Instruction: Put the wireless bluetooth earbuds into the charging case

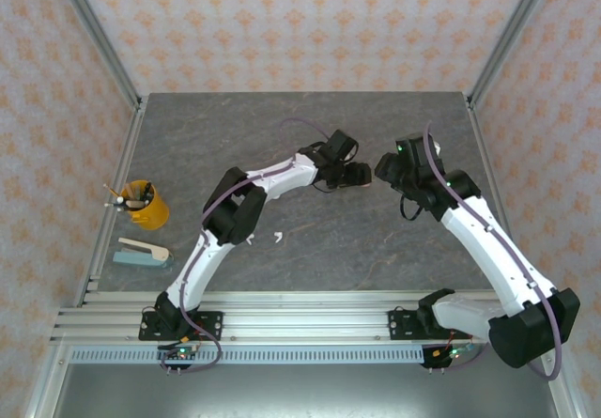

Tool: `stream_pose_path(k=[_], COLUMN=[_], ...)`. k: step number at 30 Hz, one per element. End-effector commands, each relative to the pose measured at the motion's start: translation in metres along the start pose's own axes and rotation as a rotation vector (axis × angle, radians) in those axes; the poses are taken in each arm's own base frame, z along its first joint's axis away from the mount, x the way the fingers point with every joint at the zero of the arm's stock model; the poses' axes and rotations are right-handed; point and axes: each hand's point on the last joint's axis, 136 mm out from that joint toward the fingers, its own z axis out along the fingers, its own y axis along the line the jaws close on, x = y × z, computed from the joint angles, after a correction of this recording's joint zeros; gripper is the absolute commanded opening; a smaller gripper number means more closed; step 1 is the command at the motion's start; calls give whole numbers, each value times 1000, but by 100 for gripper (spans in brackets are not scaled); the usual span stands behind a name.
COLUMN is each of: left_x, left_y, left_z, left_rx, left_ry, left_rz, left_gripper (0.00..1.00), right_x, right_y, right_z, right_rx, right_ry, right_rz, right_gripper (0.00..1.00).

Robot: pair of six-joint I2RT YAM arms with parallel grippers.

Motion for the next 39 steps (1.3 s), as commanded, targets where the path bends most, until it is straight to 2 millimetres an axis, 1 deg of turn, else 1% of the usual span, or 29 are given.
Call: stream_pose_path(k=[1,4,6,7,8,10,13,14,16,18,20,21,23,24,27,29,33,39], left_x=[-28,-43,-54,-58,-63,-69,-72,-73,-71,-66,-60,-56,-48,-44,-35,-32,-25,-19], left_y=[-4,-1,5,9,11,26,57,68,93,123,151,165,192,201,219,225,233,242], left_z=[-56,-98,-134,-151,-174,-210,-259,-275,-301,-327,-348,-358,-375,-381,-393,-396,-397,-398], left_rx=[-27,-24,-32,-38,-42,-70,-122,-140,-186,-242,-282,-298,-317,-316,-322,-330,-343,-350], left_ry=[-99,-173,-242,-273,-318,-387,-486,-523,-582,-646,-701,-727,-759,-770,-781,-780,-768,-771], left_rz=[30,37,47,49,52,51,16,-2,-40,-98,-170,-218,-317,-350,-405,-415,-435,-453], left_gripper=[81,82,82,85,87,89,94,99,100,100,100,100,100,100,100,100,100,100], right_x=[0,2,8,12,16,26,44,51,67,84,100,109,123,128,143,151,160,176], right_y=[3,7,13,17,22,37,64,75,94,117,135,142,158,168,186,195,209,211], right_z=[-7,-3,5,9,16,29,51,58,74,88,102,110,122,128,144,154,168,193], right_rx=[-29,-48,-54,-52,-42,-23,13,24,49,67,93,110,135,145,177,195,215,238], right_ry=[2,16,42,55,71,101,148,163,199,234,260,271,286,286,291,285,264,267], right_rz=[46,77,90,87,79,52,-3,-26,-62,-95,-125,-141,-174,-186,-234,-265,-309,-315], right_gripper=[66,66,67,68,69,71,74,75,77,79,82,87,90,97,98,98,98,96])
